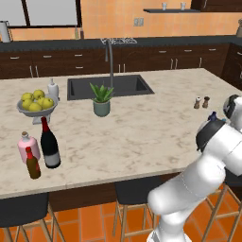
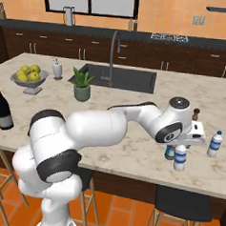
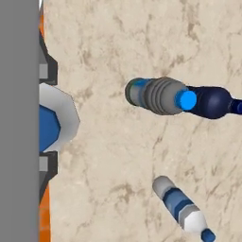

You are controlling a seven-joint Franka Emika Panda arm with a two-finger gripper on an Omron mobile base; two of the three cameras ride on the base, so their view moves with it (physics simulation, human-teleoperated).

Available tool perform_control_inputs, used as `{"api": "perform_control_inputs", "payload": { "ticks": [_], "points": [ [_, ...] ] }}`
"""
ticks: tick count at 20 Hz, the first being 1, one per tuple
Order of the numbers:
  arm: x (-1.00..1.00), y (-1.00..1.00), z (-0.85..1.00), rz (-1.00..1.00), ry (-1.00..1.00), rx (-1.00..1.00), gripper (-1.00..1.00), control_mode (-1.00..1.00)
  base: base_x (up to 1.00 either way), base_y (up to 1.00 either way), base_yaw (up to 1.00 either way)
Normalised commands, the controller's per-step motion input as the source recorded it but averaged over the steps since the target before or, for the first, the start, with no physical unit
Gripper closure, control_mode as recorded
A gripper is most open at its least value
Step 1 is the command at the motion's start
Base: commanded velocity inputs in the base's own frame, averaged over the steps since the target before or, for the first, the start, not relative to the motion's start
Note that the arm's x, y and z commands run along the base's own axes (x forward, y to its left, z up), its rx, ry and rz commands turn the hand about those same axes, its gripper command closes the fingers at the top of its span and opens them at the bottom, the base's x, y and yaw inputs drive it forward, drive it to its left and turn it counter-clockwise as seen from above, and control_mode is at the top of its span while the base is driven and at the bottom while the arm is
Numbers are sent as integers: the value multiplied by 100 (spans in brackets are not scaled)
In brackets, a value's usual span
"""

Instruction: Move the plastic bottles in the middle to the plastics group, and the glass bottles in the middle to the glass group.

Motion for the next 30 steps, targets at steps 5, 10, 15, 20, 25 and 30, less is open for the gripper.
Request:
{"api": "perform_control_inputs", "payload": {
  "ticks": [5, 10, 15, 20, 25, 30],
  "points": [
    [37, -42, -2, 0, 3, 19, 100, -100, 0, 0, 0],
    [36, -11, -22, 0, 2, 6, 100, -100, 0, 0, 0],
    [33, -16, -17, 0, 0, 0, 100, -100, 0, 0, 0],
    [26, -31, -13, 0, 0, 0, 100, -100, 0, 0, 0],
    [12, -18, -29, 0, 4, 0, 100, -100, 0, 0, 0],
    [20, -7, -29, 0, 6, 1, 100, -100, 0, 0, 0]
  ]
}}
